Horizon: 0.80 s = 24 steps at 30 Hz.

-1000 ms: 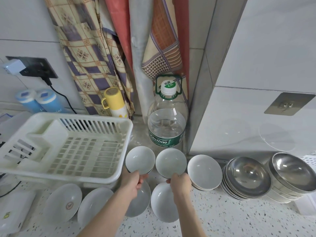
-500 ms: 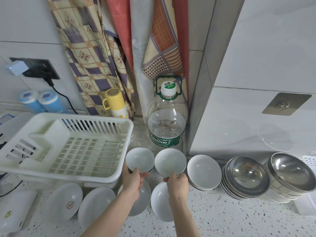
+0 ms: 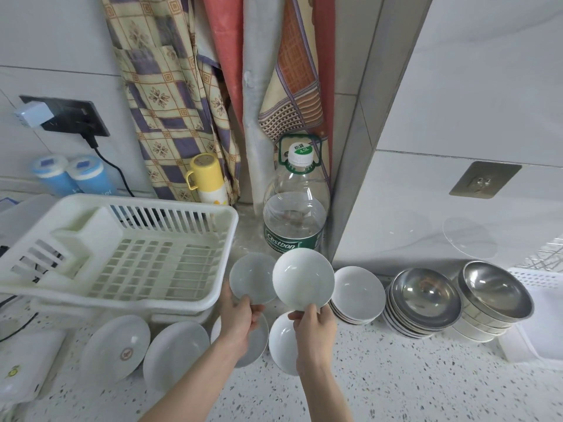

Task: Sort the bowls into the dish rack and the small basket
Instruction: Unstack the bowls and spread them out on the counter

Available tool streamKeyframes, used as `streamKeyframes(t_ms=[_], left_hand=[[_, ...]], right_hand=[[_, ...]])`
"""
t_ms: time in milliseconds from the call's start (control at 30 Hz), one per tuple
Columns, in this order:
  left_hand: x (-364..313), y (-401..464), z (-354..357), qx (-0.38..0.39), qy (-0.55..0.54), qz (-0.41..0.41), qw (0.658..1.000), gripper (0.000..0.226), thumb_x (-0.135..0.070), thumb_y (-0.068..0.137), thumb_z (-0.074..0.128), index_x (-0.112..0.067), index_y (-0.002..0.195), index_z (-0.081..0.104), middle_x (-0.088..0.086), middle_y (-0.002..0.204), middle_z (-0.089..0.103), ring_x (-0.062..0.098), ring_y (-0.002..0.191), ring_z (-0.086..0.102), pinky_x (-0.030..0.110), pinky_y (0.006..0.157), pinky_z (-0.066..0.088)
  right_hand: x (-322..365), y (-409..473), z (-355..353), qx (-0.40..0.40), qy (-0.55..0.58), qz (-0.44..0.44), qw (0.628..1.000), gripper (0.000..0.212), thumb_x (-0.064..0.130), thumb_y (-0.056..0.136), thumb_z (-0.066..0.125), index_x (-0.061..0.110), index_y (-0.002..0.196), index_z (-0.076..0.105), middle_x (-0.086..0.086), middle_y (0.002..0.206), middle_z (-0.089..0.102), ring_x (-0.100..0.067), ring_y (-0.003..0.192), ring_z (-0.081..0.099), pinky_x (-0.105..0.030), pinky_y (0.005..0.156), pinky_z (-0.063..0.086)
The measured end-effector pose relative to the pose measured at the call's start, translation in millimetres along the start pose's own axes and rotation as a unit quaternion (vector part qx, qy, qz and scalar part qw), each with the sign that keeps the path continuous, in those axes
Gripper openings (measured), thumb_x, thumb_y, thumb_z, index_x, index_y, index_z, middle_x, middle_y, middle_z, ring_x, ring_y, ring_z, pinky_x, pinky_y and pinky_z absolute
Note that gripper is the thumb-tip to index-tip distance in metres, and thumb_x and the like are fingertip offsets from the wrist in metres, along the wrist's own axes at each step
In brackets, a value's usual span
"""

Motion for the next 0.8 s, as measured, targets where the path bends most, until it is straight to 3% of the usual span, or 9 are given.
streamKeyframes(t_ms=[167,300,433,800], left_hand=[[0,-21,-6,0.061,-0.002,-0.003,0.998,0.062,0.004,0.095,0.034,-0.041,0.138,0.039,0.013,0.069,0.063,0.011,0.044,0.045,0.017,0.034,0.025],[1,-49,-25,0.109,0.020,-0.001,0.994,0.065,-0.002,0.094,0.037,-0.058,0.127,0.042,0.006,0.061,0.061,0.009,0.043,0.038,0.018,0.037,0.023],[13,-79,-61,0.140,0.022,0.015,0.990,0.078,0.001,0.091,0.037,-0.067,0.128,0.039,0.007,0.059,0.058,0.009,0.041,0.036,0.020,0.037,0.025],[92,-128,-133,0.128,0.067,-0.027,0.989,0.075,0.002,0.093,0.036,-0.058,0.138,0.032,0.014,0.058,0.057,0.013,0.040,0.025,0.020,0.038,0.021]], right_hand=[[-1,-41,-10,-0.003,0.069,-0.043,0.997,0.019,0.000,0.089,0.039,0.004,0.081,0.056,-0.003,0.054,0.061,-0.010,0.051,0.050,-0.025,0.052,0.041],[-10,-78,-20,0.000,0.123,-0.063,0.990,0.017,-0.003,0.090,0.039,0.003,0.080,0.052,-0.004,0.057,0.053,-0.008,0.048,0.044,-0.018,0.043,0.035],[-25,-106,-36,-0.002,0.146,-0.061,0.987,0.019,-0.002,0.092,0.040,0.004,0.078,0.051,-0.005,0.051,0.053,-0.006,0.041,0.036,-0.017,0.038,0.029],[-103,-140,-79,-0.079,0.050,0.014,0.995,0.019,-0.006,0.088,0.040,-0.002,0.073,0.051,-0.011,0.045,0.054,-0.011,0.031,0.033,-0.018,0.032,0.026]])
Point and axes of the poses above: each hand's wrist, its own y-axis towards the middle knuckle, its own z-axis out of the palm, x = y × z, the point moved 5 cm from there along y, towards the middle knuckle
